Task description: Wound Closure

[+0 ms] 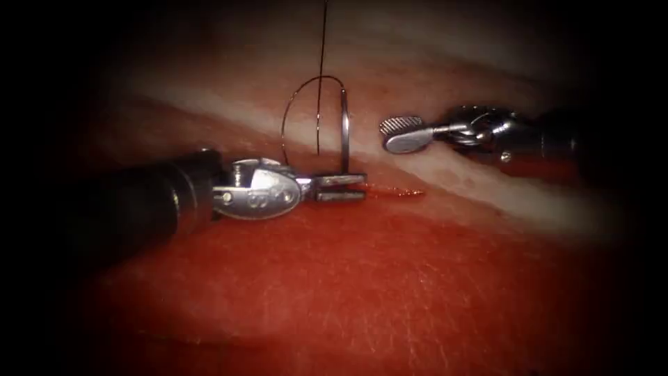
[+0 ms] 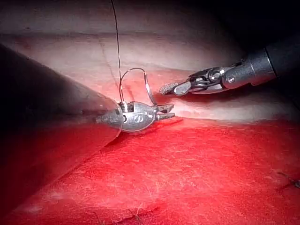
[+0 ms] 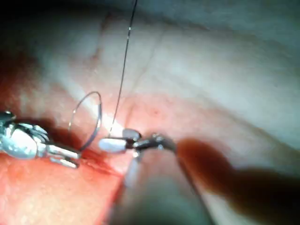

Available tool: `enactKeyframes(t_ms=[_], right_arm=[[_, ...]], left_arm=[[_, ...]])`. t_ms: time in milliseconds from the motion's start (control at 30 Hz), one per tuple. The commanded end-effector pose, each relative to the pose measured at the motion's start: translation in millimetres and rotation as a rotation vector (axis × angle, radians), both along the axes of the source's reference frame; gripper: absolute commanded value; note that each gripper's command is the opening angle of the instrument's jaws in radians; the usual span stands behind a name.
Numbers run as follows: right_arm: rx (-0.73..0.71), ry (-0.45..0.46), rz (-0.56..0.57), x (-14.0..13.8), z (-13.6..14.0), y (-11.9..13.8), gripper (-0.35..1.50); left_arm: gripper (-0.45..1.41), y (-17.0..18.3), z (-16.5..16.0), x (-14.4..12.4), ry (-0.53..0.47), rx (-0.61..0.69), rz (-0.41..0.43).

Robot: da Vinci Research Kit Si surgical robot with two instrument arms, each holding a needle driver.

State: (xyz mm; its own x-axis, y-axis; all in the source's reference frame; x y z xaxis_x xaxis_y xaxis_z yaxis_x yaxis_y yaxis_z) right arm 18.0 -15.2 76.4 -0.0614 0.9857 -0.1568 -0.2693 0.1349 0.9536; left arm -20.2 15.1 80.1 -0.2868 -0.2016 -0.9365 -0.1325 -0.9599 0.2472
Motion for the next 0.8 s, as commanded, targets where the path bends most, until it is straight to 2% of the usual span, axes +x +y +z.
enactKeyframes(t_ms=[33, 300, 800], right_arm=[[0.006, 0.001, 0.0, 1.4, 0.4, 0.3, 0.91], [0.04, -0.004, 0.016, 3.0, 0.1, 0.3, 0.88], [0.061, 0.009, 0.027, 5.7, 0.3, 0.3, 0.88]], left_arm=[[-0.45, 0.3, 0.6, -0.5, 0.008, -0.013, -0.002], [-0.45, 0.0, 0.8, -0.9, 0.062, -0.066, -0.013], [-0.45, -0.1, 1.0, -1.2, 0.079, -0.065, -0.019]])
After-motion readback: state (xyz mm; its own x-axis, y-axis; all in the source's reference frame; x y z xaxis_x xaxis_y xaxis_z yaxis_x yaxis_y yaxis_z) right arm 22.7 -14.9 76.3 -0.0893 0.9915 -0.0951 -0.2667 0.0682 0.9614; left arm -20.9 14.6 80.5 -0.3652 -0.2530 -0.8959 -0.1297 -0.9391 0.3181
